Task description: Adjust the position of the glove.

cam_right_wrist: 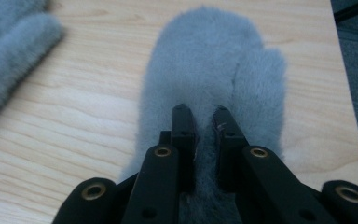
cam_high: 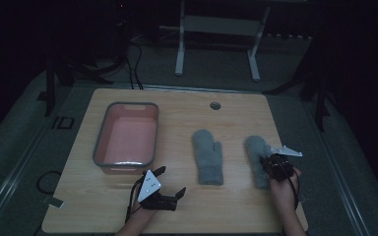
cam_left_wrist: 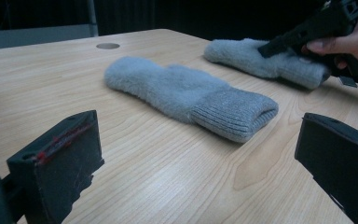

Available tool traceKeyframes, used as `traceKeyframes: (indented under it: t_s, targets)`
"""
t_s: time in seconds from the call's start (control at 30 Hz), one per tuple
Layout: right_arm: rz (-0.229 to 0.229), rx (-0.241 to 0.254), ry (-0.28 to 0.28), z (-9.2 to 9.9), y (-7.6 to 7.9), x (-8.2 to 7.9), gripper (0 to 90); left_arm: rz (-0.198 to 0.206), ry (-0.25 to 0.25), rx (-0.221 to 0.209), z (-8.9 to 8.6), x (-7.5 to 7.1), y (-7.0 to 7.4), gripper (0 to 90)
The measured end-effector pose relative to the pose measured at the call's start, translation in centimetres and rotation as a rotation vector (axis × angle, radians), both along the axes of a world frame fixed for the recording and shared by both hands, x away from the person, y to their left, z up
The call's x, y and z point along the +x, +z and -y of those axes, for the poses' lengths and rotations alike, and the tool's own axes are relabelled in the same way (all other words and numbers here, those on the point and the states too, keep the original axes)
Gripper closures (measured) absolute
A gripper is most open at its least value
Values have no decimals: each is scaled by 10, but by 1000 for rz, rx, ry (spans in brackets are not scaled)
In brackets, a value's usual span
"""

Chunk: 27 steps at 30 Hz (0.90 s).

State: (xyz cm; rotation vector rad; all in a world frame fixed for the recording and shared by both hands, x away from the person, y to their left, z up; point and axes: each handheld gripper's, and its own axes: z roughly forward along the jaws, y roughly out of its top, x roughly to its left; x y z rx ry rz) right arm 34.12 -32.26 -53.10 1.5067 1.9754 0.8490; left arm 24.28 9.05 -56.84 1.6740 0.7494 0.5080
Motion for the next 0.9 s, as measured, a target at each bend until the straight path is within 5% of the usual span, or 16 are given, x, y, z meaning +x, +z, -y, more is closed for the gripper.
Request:
traceKeyframes:
  t_s: [0.37, 0.53, 0.7, 0.9]
  targets:
    - [-16, 26, -6, 2, -13, 3, 621, -3, -6, 2, 0, 0, 0, 9]
    - [27, 14, -14, 2, -8, 3, 453, -1, -6, 3, 0, 0, 0, 9]
    - [-1, -11, 7, -3, -19, 5, 551, 1, -6, 6, 0, 0, 0, 9]
    - [8, -14, -41, -6, -16, 3, 807, -3, -4, 2, 0, 0, 0, 9]
